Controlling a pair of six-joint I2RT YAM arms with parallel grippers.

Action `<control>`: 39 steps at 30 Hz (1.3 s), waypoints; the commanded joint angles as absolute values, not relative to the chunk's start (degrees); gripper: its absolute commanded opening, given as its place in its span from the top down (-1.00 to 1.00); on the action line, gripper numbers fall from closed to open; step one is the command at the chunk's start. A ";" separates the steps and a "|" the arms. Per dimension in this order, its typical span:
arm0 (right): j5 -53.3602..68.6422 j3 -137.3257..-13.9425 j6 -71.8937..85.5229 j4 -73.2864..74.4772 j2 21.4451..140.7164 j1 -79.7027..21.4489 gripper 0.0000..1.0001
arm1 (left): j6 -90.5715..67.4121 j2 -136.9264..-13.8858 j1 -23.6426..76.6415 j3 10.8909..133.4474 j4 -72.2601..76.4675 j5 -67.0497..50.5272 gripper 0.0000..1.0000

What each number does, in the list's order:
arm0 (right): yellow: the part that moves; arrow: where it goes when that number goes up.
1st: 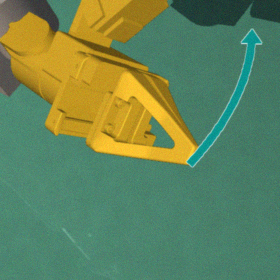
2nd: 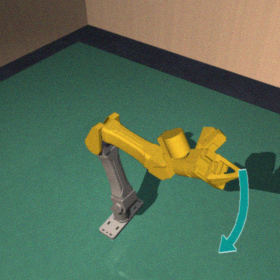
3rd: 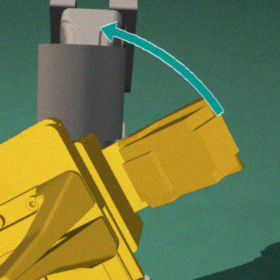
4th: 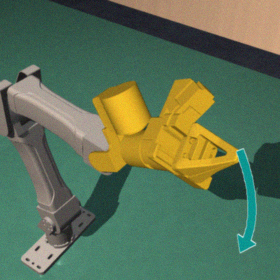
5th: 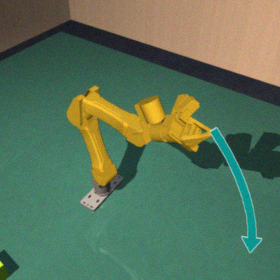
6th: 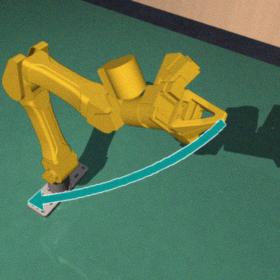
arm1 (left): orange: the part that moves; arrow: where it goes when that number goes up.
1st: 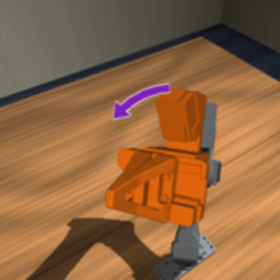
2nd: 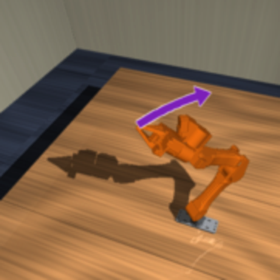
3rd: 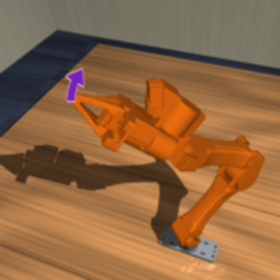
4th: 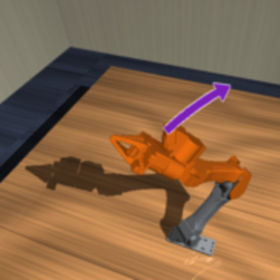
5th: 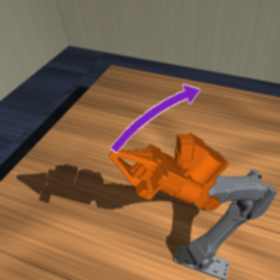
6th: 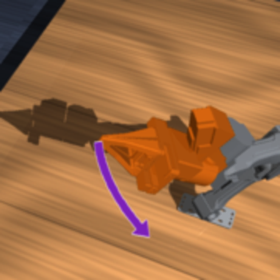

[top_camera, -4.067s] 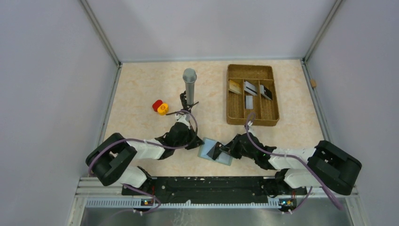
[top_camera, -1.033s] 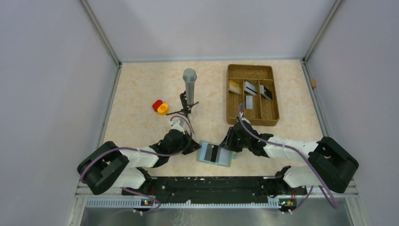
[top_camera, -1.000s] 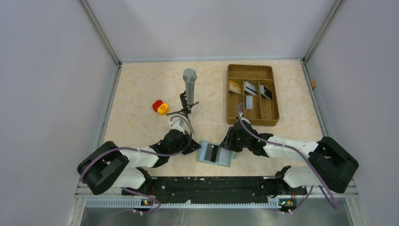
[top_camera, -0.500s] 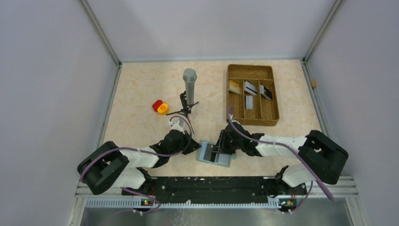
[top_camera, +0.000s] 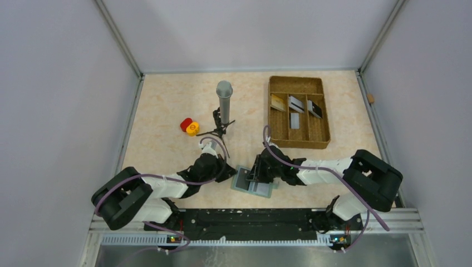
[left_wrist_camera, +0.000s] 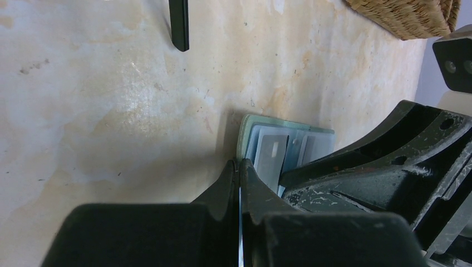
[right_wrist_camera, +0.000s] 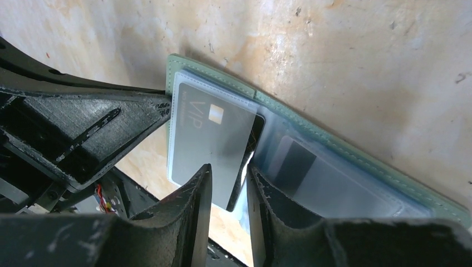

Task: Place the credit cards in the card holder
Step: Insert the credit card into the card holder, then pick up the credit card from the storage box.

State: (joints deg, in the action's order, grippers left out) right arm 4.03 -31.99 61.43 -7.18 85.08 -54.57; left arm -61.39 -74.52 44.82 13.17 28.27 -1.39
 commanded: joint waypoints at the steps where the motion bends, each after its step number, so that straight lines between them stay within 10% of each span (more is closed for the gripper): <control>1: 2.56 -32.53 62.62 -6.67 85.08 -56.50 0.43 | -62.02 -73.45 45.42 12.79 30.26 0.86 1.00; 14: -1.38 -33.58 58.64 -5.43 79.45 -55.96 0.36 | -62.89 -71.23 46.19 12.00 28.53 3.31 0.98; 29: -10.04 -53.00 28.42 30.82 67.86 -28.18 -0.35 | -50.95 -58.68 42.29 21.71 -1.42 2.90 -0.95; 39: -5.90 -51.43 27.28 25.83 74.10 -26.34 -0.43 | -42.62 -65.14 37.61 26.82 -2.03 -16.11 -0.93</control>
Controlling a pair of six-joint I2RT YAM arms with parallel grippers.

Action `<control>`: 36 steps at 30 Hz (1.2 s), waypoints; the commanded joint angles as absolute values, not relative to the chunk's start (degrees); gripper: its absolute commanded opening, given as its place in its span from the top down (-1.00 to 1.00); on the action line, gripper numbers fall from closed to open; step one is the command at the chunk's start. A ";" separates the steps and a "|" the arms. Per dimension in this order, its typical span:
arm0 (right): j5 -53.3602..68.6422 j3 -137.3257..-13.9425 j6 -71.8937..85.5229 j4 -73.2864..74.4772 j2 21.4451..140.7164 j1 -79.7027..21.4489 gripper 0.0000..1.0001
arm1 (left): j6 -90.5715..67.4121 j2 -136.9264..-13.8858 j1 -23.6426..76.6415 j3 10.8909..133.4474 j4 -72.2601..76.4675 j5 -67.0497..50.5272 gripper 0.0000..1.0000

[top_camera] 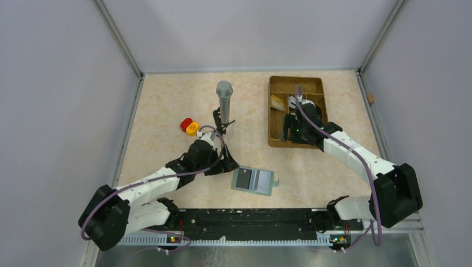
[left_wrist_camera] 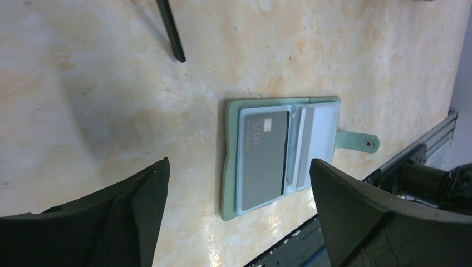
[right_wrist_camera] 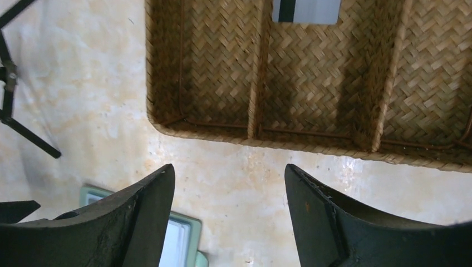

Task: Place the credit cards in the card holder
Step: Pick up the credit card from the storage box.

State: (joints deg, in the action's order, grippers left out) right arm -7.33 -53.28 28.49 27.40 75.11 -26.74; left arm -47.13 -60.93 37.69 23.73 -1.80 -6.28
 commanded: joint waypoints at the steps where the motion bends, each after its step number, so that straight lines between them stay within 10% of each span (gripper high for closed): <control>1: -7.76 -50.98 27.11 25.90 73.69 -26.33 -0.43 | -43.08 -66.46 37.68 26.59 -0.81 -17.19 -0.90; 36: -13.59 -85.13 9.84 25.21 108.09 -7.37 -0.61 | -47.70 -70.40 39.70 22.25 5.93 -11.51 -0.89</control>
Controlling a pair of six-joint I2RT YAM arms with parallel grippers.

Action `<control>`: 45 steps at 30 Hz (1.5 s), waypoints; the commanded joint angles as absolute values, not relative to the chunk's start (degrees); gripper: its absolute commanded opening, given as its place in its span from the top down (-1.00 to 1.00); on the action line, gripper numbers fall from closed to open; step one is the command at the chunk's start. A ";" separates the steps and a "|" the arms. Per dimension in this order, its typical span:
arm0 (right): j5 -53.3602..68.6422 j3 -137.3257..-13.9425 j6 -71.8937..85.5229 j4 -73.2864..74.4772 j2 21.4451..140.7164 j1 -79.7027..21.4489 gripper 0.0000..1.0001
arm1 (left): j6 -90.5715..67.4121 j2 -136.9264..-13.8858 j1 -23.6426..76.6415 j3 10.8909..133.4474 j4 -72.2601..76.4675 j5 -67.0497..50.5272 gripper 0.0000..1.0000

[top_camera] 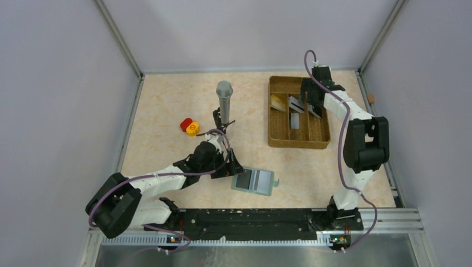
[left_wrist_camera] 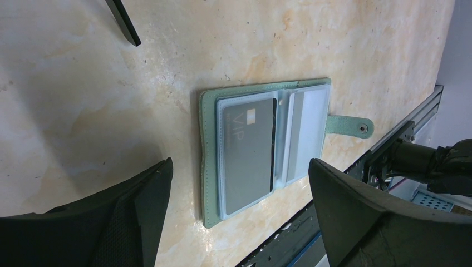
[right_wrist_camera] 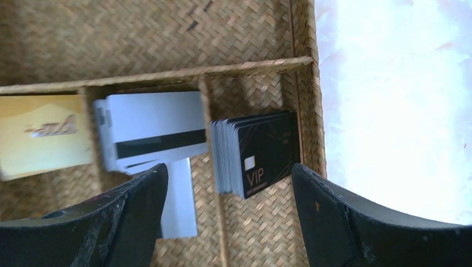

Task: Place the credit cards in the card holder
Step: Pick up the credit card from the storage box.

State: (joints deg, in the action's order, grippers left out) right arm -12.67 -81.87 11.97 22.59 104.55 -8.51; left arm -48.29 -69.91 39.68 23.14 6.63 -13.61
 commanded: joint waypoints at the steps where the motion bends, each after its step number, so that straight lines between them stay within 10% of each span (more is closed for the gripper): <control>1: -13.96 -85.49 9.76 25.52 108.82 -7.13 -0.61 | -47.64 -70.29 39.70 22.24 5.85 -11.45 -0.89; 34: -2.83 -86.48 5.29 25.67 107.23 -6.67 -0.43 | -48.43 -72.03 39.64 21.45 7.00 -11.25 -0.89; 45: -0.20 -86.45 4.88 25.57 106.89 -6.80 0.02 | -48.83 -73.10 39.64 21.01 8.12 -11.51 -0.89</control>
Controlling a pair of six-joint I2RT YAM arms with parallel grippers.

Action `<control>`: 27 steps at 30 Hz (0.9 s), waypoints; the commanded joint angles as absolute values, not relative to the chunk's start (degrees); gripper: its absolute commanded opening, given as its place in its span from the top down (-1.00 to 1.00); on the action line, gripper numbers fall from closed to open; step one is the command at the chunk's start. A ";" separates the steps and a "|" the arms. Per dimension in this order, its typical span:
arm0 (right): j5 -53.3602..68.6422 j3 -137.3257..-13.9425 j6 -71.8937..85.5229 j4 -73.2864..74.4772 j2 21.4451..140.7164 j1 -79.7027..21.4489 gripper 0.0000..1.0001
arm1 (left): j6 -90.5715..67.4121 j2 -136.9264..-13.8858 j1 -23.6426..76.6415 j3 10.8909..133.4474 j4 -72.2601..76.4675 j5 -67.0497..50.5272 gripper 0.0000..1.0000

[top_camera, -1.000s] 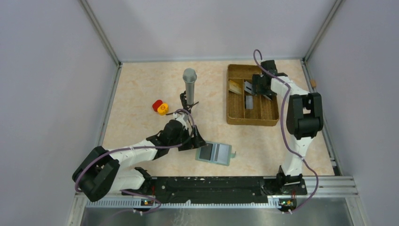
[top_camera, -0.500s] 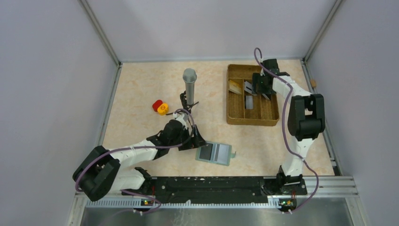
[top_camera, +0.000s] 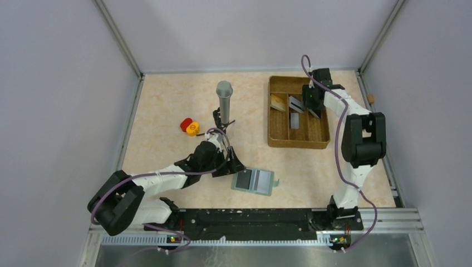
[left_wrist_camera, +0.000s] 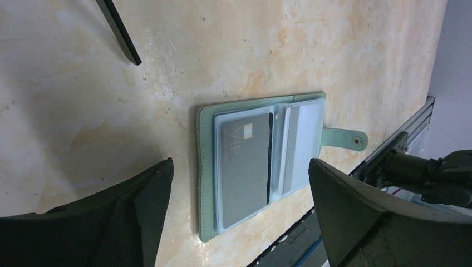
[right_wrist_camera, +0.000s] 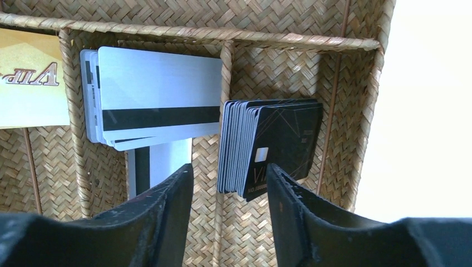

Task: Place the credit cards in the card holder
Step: Pick up the credit card from the storage box.

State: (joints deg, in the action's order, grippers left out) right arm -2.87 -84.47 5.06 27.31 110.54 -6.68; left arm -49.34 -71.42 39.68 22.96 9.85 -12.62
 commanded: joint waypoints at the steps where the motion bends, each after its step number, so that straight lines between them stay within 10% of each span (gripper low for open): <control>1: -0.18 -86.40 4.89 25.56 106.76 -6.97 0.06 | -48.84 -73.28 39.64 21.06 8.21 -11.58 -0.90; 13: -1.30 -87.02 4.42 26.30 105.86 -8.09 0.08 | -49.39 -75.58 39.64 20.87 10.17 -13.09 -0.89; 27: -5.37 -87.02 3.89 26.48 106.04 -9.12 0.55 | -49.66 -75.66 39.65 20.50 10.85 -13.56 -0.89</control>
State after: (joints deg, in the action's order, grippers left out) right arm -4.29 -84.53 4.43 27.51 108.81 -7.62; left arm -49.84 -73.78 39.68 22.70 14.26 -14.02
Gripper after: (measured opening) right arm 0.238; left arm 0.946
